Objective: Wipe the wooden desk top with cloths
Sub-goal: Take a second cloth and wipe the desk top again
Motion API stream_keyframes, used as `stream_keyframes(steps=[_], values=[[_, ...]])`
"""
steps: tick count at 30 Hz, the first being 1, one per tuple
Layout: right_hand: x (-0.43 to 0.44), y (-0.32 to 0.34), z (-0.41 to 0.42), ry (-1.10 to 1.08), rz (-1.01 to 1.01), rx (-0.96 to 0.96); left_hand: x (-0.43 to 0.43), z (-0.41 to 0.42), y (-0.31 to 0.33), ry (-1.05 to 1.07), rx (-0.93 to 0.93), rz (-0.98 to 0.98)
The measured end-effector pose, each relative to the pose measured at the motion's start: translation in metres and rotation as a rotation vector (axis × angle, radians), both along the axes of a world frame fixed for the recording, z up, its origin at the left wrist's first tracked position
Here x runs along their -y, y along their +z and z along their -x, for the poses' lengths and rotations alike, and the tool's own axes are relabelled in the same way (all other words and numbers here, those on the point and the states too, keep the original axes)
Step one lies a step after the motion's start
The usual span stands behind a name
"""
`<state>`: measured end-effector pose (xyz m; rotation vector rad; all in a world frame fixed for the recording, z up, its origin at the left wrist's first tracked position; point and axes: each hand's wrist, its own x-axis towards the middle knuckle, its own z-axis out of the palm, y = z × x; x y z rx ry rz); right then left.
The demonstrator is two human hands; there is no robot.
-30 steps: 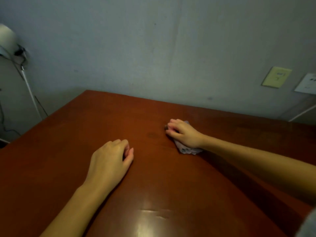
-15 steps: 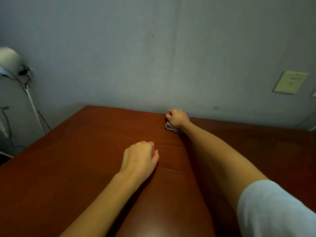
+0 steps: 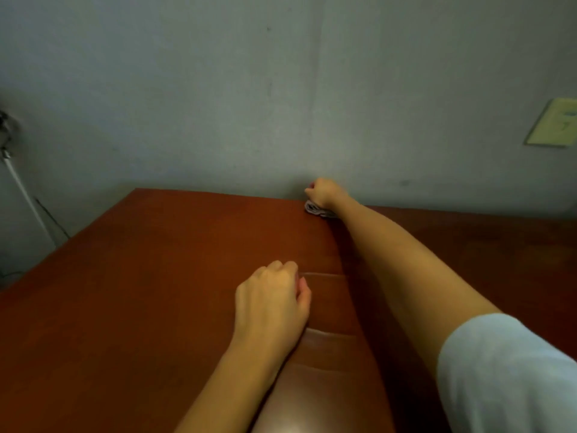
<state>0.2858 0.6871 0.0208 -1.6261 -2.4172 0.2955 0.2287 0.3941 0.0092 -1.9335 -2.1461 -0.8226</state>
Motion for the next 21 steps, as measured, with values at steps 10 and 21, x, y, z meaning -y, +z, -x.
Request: stream_keyframes(steps=[10,21], values=[[0.085,0.009,0.013,0.24,-0.212,0.022,0.0,-0.002,-0.001,0.021,-0.007,-0.017],[0.126,-0.002,-0.016,0.545,-0.05,-0.29,0.003,-0.001,0.0,-0.003,-0.008,-0.007]])
